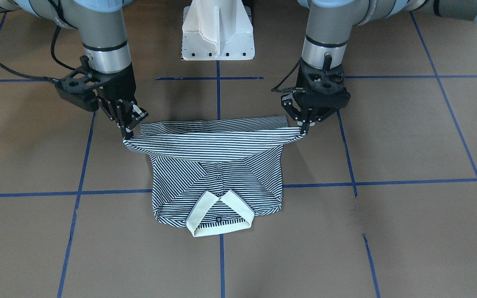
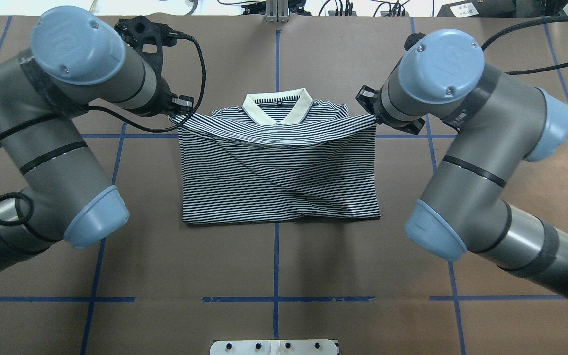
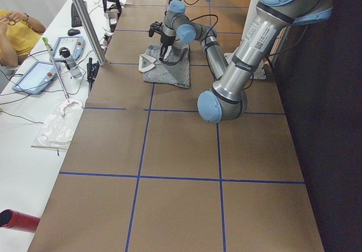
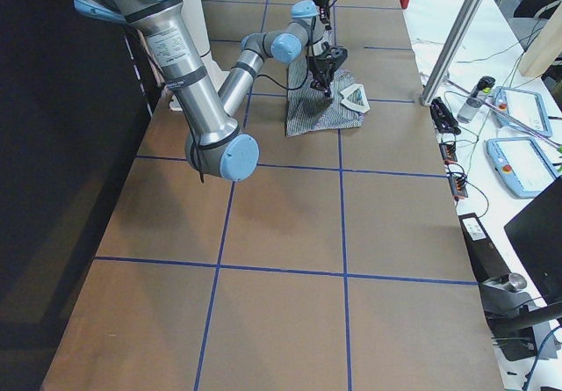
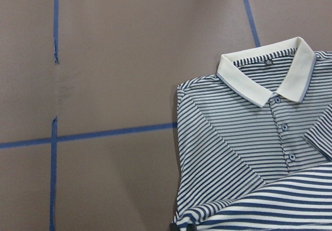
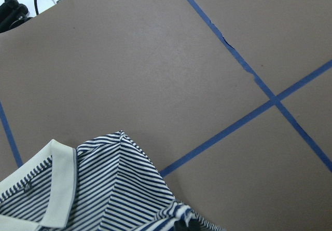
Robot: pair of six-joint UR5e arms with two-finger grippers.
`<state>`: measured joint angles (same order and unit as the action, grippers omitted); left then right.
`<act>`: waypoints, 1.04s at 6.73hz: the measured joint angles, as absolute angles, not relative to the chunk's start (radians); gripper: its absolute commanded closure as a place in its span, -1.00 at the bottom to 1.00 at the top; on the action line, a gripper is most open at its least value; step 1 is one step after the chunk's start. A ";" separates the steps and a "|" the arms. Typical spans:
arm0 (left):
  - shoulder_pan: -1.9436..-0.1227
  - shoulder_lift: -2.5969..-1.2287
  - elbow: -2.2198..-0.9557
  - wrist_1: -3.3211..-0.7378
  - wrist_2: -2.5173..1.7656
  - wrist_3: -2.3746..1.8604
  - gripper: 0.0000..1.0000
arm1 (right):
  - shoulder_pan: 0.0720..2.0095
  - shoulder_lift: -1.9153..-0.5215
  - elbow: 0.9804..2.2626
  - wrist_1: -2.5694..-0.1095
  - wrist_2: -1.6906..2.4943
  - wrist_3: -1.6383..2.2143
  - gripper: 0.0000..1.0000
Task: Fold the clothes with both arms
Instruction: 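Lift the hem with both grippers and fold it toward the collar, then lower the hem near the collar and open both grippers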
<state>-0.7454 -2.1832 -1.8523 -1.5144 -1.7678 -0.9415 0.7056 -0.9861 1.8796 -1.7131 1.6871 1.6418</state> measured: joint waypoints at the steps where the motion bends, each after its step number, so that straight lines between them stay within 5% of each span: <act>1: -0.761 -2.202 -1.746 -1.605 -1.757 -0.928 1.00 | 0.719 -0.944 1.768 -1.647 1.685 1.629 1.00; 5: -0.769 -2.254 -1.454 -1.857 -1.723 -0.912 1.00 | 0.756 -0.893 1.446 -1.391 1.677 1.549 1.00; 6: -0.769 -2.257 -1.431 -1.877 -1.723 -0.909 -0.65 | 0.757 -0.893 1.432 -1.382 1.677 1.542 -0.97; 7: -0.768 -2.256 -1.424 -1.885 -1.724 -0.903 -1.00 | 0.756 -0.893 1.427 -1.379 1.677 1.536 -1.00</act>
<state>-0.7681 -2.2562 -1.4235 -1.8850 -1.7237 -0.9031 0.7561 -0.8934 1.4270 -1.3789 1.6767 1.5361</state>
